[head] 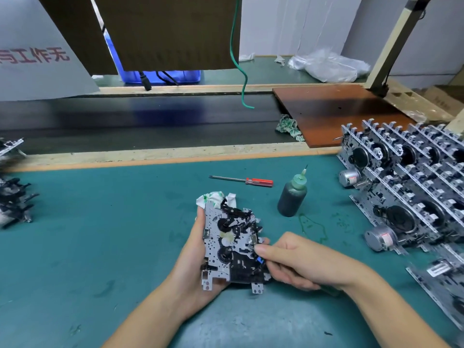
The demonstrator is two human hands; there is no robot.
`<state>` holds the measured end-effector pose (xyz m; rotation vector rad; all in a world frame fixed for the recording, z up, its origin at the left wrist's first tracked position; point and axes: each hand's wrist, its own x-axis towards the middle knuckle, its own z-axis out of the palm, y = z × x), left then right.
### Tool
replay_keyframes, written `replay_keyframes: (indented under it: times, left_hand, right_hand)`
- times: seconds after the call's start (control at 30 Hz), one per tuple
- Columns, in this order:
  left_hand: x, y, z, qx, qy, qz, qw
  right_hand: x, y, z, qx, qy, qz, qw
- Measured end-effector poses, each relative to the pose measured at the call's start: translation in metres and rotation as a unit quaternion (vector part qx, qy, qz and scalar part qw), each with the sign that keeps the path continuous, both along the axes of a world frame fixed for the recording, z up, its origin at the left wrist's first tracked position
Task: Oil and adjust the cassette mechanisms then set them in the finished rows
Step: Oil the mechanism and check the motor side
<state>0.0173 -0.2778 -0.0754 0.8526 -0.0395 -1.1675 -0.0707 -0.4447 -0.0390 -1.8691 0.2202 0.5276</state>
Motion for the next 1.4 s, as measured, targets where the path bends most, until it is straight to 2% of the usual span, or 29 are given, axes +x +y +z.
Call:
replay_keyframes:
  times: [0.13,0.33,0.53,0.73,0.93,1.0,1.17,1.3,1.4]
  left_hand:
    - [-0.001,-0.002,-0.001,0.014,0.002,0.016,1.000]
    - [-0.002,-0.004,0.001,0.033,-0.013,0.035,0.999]
    - [-0.005,-0.006,0.003,0.046,-0.026,0.049,0.997]
    - [0.001,0.002,0.009,0.024,0.003,0.008,1.000]
    - [-0.003,0.011,0.016,-0.056,0.114,0.047,0.991]
    - [-0.005,0.010,0.018,-0.073,0.147,0.060,0.985]
    - [-0.007,0.008,0.019,-0.086,0.181,0.061,0.978]
    - [-0.009,0.010,0.019,-0.096,0.175,0.057,0.978]
    - [-0.007,0.013,0.017,-0.085,0.145,0.042,0.985]
  right_hand:
    - [0.002,-0.003,0.001,-0.022,0.018,0.020,0.999]
    - [0.007,-0.008,0.004,-0.007,0.048,0.056,0.997]
    - [0.005,-0.008,0.005,-0.027,0.037,0.064,0.997]
    - [0.002,-0.002,0.000,-0.043,-0.013,0.026,0.999]
    - [-0.001,-0.020,0.002,0.125,-0.038,-0.108,0.986]
    - [0.000,-0.022,0.001,0.153,-0.036,-0.114,0.981]
    - [0.001,-0.020,-0.004,0.103,-0.035,-0.092,0.990]
    - [-0.001,-0.022,-0.001,0.106,-0.030,-0.094,0.989]
    - [0.000,-0.021,0.001,0.069,-0.045,-0.102,0.991]
